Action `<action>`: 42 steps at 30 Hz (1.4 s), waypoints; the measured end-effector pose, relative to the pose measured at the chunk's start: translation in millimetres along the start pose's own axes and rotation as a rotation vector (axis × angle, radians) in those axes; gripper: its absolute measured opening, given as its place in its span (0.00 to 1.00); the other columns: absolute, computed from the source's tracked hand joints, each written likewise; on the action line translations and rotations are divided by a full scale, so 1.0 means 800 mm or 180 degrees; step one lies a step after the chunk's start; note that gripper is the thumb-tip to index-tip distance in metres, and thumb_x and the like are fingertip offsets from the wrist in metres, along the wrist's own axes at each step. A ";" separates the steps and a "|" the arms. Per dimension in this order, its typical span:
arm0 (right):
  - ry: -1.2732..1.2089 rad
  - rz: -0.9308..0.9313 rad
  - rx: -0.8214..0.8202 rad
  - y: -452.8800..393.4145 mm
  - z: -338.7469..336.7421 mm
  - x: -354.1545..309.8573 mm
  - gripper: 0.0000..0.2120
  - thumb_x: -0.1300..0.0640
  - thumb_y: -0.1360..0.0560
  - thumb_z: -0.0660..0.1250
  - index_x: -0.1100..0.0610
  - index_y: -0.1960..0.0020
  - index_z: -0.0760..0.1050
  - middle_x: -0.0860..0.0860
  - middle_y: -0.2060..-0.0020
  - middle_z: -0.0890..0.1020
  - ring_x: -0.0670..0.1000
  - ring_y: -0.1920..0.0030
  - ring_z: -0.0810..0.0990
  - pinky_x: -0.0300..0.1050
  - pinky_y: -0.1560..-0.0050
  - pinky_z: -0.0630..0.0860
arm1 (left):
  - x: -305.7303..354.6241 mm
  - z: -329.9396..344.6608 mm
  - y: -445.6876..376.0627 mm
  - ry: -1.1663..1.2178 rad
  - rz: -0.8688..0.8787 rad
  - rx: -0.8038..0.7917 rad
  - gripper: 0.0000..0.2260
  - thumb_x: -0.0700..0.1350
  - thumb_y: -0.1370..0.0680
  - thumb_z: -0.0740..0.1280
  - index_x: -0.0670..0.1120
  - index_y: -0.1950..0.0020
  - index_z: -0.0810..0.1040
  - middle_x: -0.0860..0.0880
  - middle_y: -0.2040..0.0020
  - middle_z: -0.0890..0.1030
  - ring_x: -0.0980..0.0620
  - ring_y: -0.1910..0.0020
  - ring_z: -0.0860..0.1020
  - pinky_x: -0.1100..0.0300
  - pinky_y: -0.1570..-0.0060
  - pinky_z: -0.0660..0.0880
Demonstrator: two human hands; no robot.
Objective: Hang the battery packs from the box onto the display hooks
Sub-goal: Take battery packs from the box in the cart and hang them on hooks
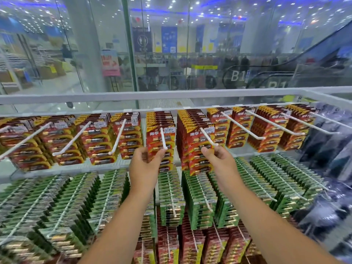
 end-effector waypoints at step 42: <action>0.0458 0.1217 0.1664 0.437 -0.785 0.216 0.15 0.52 0.23 0.75 0.41 0.38 0.79 0.45 0.43 0.81 0.46 0.42 0.81 0.37 0.54 0.80 | -0.107 0.582 0.690 -0.0667 -0.0579 -0.3294 0.11 0.58 0.23 0.74 0.66 0.43 0.75 0.64 0.39 0.76 0.58 0.41 0.78 0.51 0.41 0.78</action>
Point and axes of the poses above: each hand's wrist, its own y-axis away from the middle knuckle, its own z-axis out of the palm, x = y × z, the point moved 9 cm from there along -y, towards the middle knuckle
